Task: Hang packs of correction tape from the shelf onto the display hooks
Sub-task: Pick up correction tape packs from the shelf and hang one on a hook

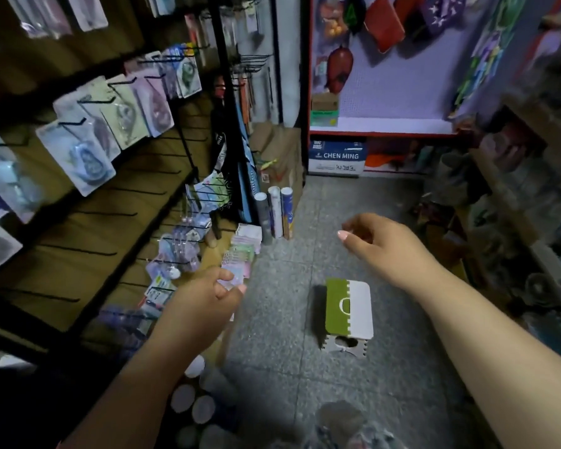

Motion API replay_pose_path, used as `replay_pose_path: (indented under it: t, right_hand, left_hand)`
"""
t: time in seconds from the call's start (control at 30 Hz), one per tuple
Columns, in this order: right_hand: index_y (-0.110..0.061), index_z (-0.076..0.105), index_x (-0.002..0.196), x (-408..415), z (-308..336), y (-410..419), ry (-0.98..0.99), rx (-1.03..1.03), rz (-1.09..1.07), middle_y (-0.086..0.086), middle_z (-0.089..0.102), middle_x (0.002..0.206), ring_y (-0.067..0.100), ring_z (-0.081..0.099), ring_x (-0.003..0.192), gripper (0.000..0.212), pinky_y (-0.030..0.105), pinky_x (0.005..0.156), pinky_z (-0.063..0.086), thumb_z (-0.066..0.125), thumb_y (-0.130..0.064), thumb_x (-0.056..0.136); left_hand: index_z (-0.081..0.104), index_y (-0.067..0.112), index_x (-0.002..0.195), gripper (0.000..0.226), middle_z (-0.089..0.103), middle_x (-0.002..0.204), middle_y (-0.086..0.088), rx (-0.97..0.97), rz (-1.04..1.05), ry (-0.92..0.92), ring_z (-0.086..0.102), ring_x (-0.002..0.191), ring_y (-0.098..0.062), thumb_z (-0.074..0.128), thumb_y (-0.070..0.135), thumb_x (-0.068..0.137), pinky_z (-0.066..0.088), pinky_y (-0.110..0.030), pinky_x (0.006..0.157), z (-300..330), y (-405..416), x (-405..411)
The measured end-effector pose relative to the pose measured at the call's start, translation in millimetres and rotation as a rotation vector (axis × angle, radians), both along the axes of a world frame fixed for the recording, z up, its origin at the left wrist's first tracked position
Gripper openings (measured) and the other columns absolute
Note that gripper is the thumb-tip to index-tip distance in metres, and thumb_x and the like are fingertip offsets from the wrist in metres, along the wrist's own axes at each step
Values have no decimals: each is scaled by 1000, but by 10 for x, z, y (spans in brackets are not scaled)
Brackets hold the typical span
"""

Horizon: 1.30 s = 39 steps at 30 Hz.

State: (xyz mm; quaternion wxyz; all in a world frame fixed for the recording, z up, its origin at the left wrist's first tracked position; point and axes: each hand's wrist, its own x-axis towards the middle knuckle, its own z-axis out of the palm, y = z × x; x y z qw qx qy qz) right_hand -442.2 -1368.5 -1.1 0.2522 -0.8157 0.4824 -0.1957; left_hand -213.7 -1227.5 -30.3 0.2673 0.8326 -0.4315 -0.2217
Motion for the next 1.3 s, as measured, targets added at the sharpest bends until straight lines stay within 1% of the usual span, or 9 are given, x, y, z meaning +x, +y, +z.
replay_pose_path:
  t: [0.2,0.47,0.6,0.67,0.87,0.97,1.07,1.17,1.3]
  right_hand:
    - [-20,62,108,606,35,-613,-7,6,73,2,67,93,19,61,86,33,36,80,52,54,-47,91]
    - [-19,63,104,1384,-68,-1489,-14,49,252,4,67,92,20,61,86,29,38,79,51,53,-44,92]
    - [-18,62,100,1766,-83,-2081,-21,53,335,4,66,91,21,59,87,28,34,75,47,53,-43,92]
    - [-19,62,100,1936,-48,-2378,-24,62,367,4,66,89,21,60,85,28,34,74,47,53,-44,92]
    - [-18,60,98,2405,-73,-3029,-56,86,473,1,62,77,17,56,69,25,31,65,44,55,-42,92]
    - [-20,58,97,2622,-155,-3223,-62,103,501,-4,57,70,14,54,66,23,32,63,45,56,-42,91]
    - [-18,59,101,2865,-205,-3326,-75,172,527,6,63,76,21,62,68,27,39,66,51,57,-42,91]
    - [-19,60,101,3090,-221,-3400,-46,145,535,2,62,78,17,57,71,27,32,67,46,56,-43,91]
    - [-19,59,105,3388,-162,-3507,-43,130,536,-3,59,77,15,57,72,30,29,64,43,54,-45,91]
  left_hand:
    - [60,28,111,25,62,85,8,72,78,-48,57,86,-20,56,44,91,39,-30,71,81,-463,481]
    - [56,28,112,22,67,97,1,44,191,68,59,68,-6,58,41,93,41,-21,52,41,-961,974]
    - [58,23,118,31,62,102,3,23,285,37,58,83,-10,57,40,93,47,-28,66,31,-1376,1178]
    - [56,23,121,34,59,105,3,27,341,56,56,84,-9,57,42,92,44,-26,64,48,-1603,1259]
    - [55,30,102,11,62,92,8,47,429,24,56,74,-4,57,36,93,46,-25,61,27,-2082,1434]
    - [63,30,96,10,67,83,9,29,464,44,63,77,-9,60,38,91,55,-37,73,-26,-2122,1557]
    - [61,36,88,10,67,77,6,53,478,69,65,74,-12,59,45,90,56,-39,71,-23,-2157,1691]
    - [62,35,83,12,69,73,3,46,485,98,65,69,-15,60,44,90,56,-41,69,-33,-2207,1887]
    - [59,30,96,8,71,76,1,73,463,63,65,68,-7,58,38,93,52,-24,59,-32,-2312,2218]
